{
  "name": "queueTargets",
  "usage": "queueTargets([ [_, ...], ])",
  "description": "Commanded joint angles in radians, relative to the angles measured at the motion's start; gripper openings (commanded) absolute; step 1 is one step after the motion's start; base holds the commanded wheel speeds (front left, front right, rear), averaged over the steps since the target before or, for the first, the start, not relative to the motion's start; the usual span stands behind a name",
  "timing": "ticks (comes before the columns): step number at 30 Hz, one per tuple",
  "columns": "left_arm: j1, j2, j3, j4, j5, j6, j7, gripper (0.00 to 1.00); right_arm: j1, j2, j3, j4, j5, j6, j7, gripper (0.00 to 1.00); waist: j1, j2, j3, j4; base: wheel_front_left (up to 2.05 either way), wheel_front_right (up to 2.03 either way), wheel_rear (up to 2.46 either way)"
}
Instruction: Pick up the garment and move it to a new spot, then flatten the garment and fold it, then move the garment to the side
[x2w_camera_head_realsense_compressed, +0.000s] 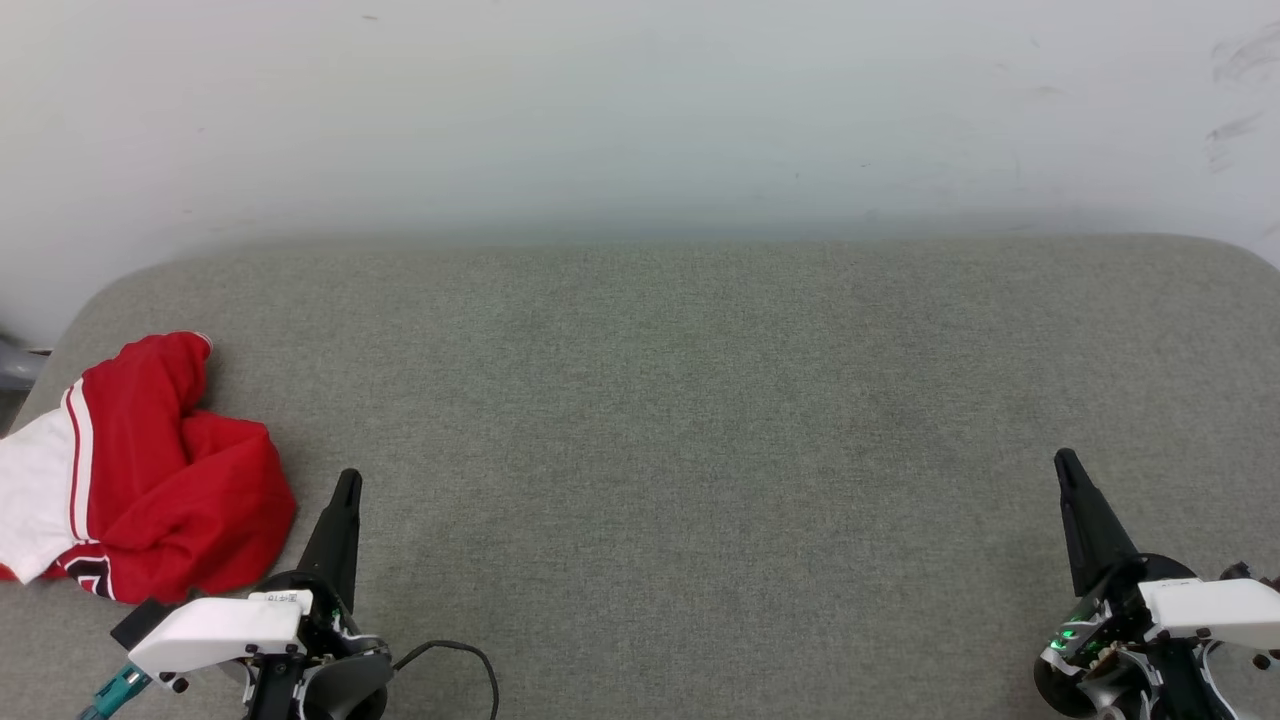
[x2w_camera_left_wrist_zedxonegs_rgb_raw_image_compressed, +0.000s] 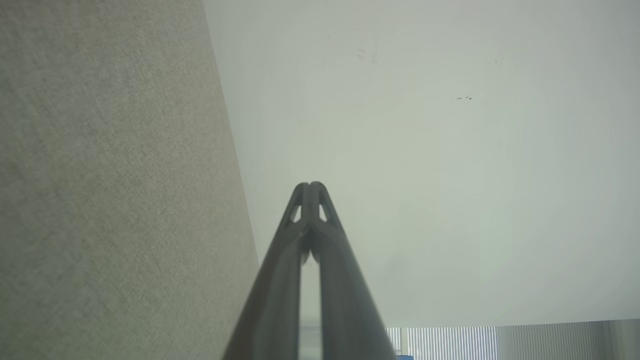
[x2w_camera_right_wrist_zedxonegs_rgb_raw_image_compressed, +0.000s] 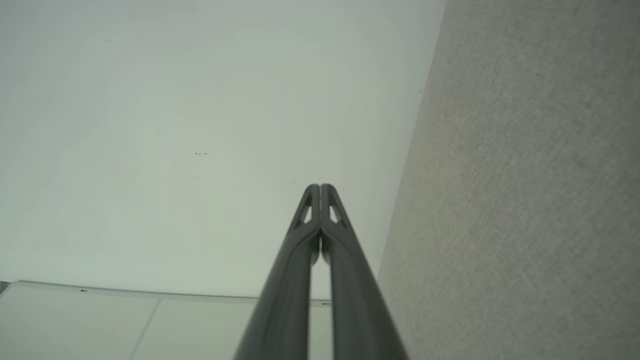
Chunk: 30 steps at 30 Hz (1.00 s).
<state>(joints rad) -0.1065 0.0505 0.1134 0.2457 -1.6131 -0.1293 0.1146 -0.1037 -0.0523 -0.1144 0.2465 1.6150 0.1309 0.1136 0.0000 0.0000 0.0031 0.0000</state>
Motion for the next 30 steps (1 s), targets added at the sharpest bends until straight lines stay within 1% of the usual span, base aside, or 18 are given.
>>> queueTargets([
  [1,-0.006,-0.001,0.002,-0.001,0.0,-0.004,0.002,0.0,-0.011,0.003,-0.001,0.001,-0.006,0.0,0.002,0.0,0.0,0.0,0.0,0.0,0.0,0.0,0.0],
  [30,-0.006,-0.001,0.002,-0.001,0.0,-0.004,0.002,0.0,-0.011,0.003,0.0,0.001,-0.006,0.0,0.001,0.0,0.0,0.0,0.0,0.0,0.0,0.0,0.0],
])
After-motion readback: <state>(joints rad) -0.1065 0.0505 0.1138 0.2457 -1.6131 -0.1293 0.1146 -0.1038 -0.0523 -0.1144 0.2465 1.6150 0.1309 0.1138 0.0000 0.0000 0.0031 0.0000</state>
